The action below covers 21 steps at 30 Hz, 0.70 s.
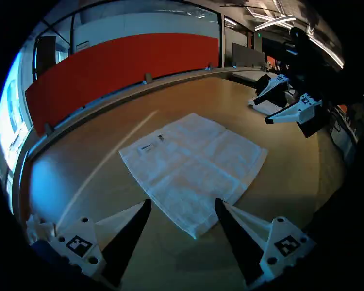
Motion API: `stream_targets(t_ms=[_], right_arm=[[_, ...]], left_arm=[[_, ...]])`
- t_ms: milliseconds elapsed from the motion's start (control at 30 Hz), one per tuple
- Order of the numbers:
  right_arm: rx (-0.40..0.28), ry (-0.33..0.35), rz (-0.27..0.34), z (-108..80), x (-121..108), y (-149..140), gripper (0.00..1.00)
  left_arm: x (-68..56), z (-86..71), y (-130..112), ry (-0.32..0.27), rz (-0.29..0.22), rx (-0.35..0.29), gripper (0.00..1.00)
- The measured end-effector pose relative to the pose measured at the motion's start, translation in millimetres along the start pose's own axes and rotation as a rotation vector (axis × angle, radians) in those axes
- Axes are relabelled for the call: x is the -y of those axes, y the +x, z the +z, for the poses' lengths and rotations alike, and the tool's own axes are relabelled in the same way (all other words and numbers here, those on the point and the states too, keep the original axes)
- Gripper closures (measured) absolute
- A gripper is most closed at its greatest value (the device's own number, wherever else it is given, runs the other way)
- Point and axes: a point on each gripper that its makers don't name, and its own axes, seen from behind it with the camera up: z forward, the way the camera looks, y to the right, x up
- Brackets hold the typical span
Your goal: Fold towel
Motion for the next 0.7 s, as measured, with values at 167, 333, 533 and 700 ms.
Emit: stream_targets(t_ms=[167,333,533,700], right_arm=[[0.028,0.016,0.001,9.4,7.3,-18.5,0.00],[0.056,0.025,-0.003,15.9,11.6,-35.1,0.00],[0.094,0.043,-0.005,20.9,16.8,-55.6,0.00],[0.125,0.061,0.000,24.4,21.3,-72.1,0.00]], left_arm=[[-7.8,11.9,-18.6,-0.023,0.007,0.039,0.03],[-12.8,21.8,-33.9,-0.034,0.017,0.069,0.03],[-15.6,29.6,-47.7,-0.041,0.013,0.100,0.03],[-19.2,33.3,-58.5,-0.051,0.012,0.130,0.03]])
